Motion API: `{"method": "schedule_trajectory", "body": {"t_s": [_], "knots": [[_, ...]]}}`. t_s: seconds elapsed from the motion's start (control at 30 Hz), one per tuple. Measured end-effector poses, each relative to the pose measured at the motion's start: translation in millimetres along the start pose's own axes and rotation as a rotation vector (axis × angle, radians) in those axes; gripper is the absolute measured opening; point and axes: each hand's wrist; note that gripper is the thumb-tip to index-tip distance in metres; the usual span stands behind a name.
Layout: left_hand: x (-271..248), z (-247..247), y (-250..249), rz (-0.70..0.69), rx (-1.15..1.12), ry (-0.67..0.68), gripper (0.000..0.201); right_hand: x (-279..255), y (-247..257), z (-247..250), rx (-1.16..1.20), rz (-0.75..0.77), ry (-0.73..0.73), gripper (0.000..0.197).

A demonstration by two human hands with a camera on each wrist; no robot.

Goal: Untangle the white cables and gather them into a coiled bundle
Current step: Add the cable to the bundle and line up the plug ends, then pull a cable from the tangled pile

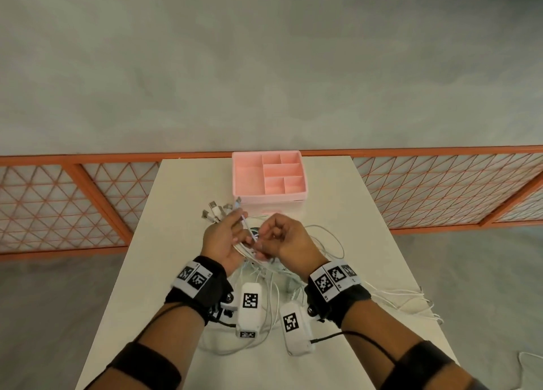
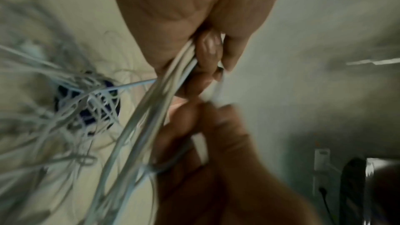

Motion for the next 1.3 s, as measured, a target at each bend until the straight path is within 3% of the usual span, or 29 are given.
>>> {"method": "schedule_trajectory", "body": {"t_s": [0.1, 0.17, 0.33, 0.4, 0.53, 0.67, 0.83, 0.93, 1.07, 1.17, 1.3], "knots": [[-1, -1, -1, -0.106, 0.228, 0.039, 0.014, -1, -11, 7, -0.051, -0.145, -0.005, 0.015], [-4, -1, 3, -0.134, 0.309, 0.095, 0.016, 3, -9, 10, 0.065, -0.245, -0.033, 0.010], [-14, -3, 15, -0.172, 0.400, 0.297, 0.009, 17, -9, 8, 0.132, -0.426, -0.095, 0.048], [-15, -1, 20, -0.152, 0.436, 0.318, 0.005, 25, -6, 5, 0.155, -0.414, -0.138, 0.043], [-18, 14, 28, -0.042, 0.394, 0.241, 0.011, 37, 14, 9, 0.254, -0.308, -0.243, 0.011], [-13, 22, 24, 0.108, 0.141, 0.124, 0.012, 35, 30, 6, 0.336, -0.109, -0.171, 0.016], [-2, 20, 14, 0.204, -0.080, 0.093, 0.027, 27, 24, -1, 0.167, 0.013, 0.003, 0.011], [8, 17, 8, 0.250, -0.056, 0.099, 0.024, 15, 18, -4, 0.016, 0.004, 0.125, 0.018], [9, 10, -4, 0.304, 0.190, 0.135, 0.020, 7, 9, -2, -0.091, 0.034, 0.171, 0.021], [1, -1, -10, 0.269, 0.308, 0.133, 0.015, 6, 7, 3, -0.116, 0.041, 0.146, 0.018], [1, -5, -16, 0.081, 0.316, 0.101, 0.012, 3, 9, 10, -0.144, -0.056, 0.110, 0.011]]}}
Point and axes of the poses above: each hand's wrist, its own x-axis towards the middle knuckle, its own z-axis out of the back of the hand, y = z × x, and after that the axes turned 2 degrees about -z, right-handed
